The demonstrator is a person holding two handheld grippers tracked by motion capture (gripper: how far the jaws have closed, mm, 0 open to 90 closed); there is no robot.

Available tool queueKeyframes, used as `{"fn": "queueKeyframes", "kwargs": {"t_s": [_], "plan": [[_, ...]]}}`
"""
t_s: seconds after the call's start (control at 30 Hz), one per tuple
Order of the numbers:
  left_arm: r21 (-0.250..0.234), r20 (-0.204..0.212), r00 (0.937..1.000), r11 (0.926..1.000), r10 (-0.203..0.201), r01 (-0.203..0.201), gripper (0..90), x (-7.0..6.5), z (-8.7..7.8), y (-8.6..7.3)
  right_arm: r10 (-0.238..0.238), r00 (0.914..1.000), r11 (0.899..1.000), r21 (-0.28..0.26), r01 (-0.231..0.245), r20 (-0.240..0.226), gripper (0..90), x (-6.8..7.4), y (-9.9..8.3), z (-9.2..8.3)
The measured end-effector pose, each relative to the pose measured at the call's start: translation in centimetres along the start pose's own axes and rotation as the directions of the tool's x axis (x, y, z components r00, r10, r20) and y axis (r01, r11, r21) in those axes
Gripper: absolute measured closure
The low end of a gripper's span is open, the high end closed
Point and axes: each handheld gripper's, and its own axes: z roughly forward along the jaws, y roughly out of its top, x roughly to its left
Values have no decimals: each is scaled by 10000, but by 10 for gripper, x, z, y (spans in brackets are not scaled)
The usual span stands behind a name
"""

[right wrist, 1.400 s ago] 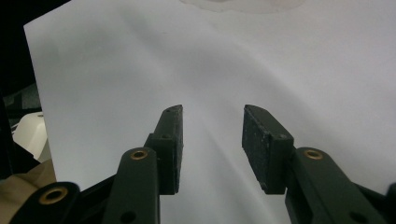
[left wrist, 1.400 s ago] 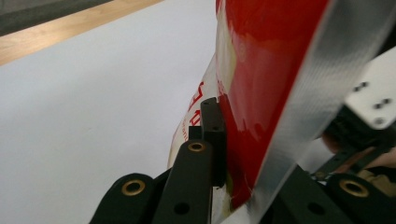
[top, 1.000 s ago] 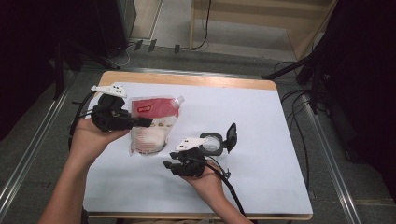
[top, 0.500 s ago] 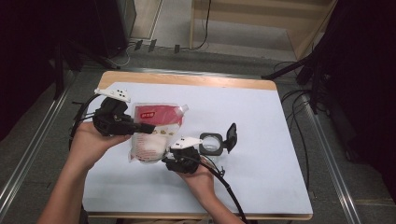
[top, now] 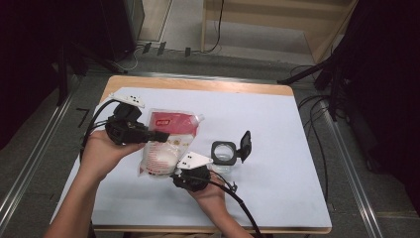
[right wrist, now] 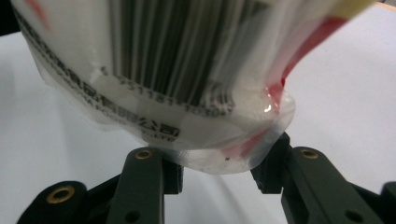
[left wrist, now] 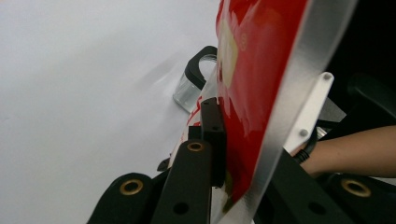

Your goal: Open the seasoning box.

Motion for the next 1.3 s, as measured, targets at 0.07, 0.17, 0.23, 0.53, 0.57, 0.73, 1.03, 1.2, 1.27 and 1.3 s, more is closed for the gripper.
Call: {"fn": "queueKeyframes", "kwargs": {"t_s": [0.07,0.17,0.23,0.53,0.57,0.73,1.03,1.2,1.27,1.3], "plan": [[65,-54,9999,9999,88,-88,900,-2,5,2,111,9999,9998,172,-109,-126,616,1,-1,-1],[116,-330,9994,9998,138,-135,899,-5,10,5,420,9980,9984,388,-402,-467,612,2,-1,-3],[41,-261,9996,9999,102,-101,896,-6,12,7,571,9963,9975,456,-542,-640,612,2,-1,-5],[3,-144,9993,9994,342,-342,872,-14,29,13,-674,9966,9956,613,702,-472,559,25,10,-12],[-27,-194,9986,9987,501,-501,871,-17,32,13,-502,9968,9964,652,543,-628,559,26,11,-11],[-78,-75,9954,9954,958,-959,856,-19,37,13,-70,9939,9977,666,144,-1105,557,26,11,-15],[7,789,9951,9982,600,-602,804,-18,51,12,678,9817,9974,373,-621,-1777,558,29,16,-24],[310,903,9953,9988,348,-377,807,-20,58,13,648,9798,9975,410,-581,-1889,562,34,16,-24],[463,1006,9946,9985,240,-287,809,-21,62,13,593,9804,9977,430,-521,-1878,560,35,16,-23],[473,1021,9946,9986,188,-238,810,-21,64,14,567,9813,9978,441,-494,-1841,559,36,15,-23]]}}
